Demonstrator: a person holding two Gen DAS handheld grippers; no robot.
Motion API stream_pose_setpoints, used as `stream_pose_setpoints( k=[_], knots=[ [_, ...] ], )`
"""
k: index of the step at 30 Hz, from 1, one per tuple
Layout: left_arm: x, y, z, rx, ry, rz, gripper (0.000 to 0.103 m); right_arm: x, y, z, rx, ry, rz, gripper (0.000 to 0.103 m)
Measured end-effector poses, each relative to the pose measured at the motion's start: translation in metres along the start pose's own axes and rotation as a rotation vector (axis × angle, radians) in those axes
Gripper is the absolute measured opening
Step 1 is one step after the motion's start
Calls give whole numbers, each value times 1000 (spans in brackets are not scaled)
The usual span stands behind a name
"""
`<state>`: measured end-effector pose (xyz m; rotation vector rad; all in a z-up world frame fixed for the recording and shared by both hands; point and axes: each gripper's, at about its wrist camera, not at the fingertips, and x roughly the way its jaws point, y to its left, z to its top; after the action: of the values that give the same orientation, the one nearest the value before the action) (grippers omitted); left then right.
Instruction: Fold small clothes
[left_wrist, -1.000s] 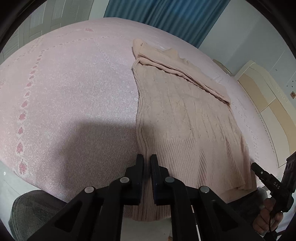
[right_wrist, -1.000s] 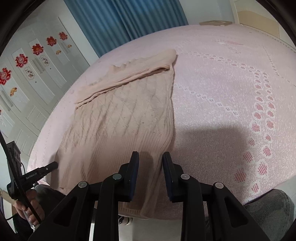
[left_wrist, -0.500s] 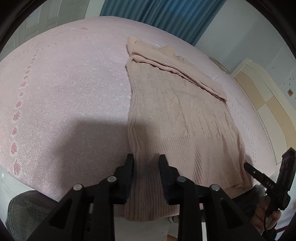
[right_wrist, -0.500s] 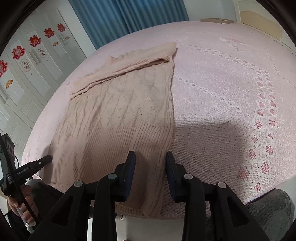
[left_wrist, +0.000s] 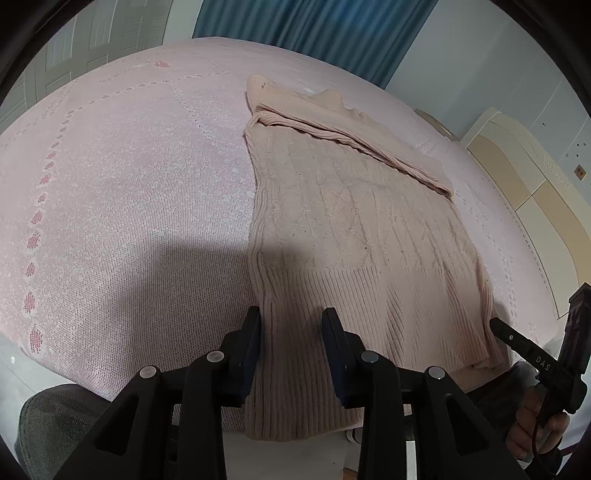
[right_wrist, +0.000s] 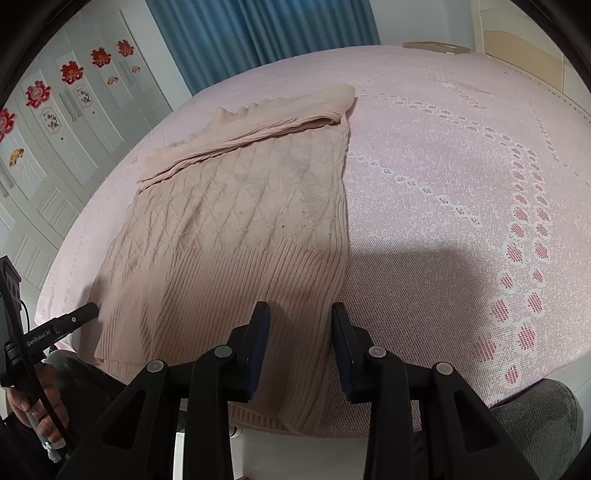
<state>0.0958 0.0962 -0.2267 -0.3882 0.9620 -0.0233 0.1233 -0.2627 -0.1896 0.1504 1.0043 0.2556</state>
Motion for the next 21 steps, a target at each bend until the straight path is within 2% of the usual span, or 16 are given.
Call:
stream_pose_setpoints(
  k=[21],
  knots=[
    [1, -5, 0, 33, -5, 18, 36, 1, 2, -1, -17, -1, -13, 34]
  ],
)
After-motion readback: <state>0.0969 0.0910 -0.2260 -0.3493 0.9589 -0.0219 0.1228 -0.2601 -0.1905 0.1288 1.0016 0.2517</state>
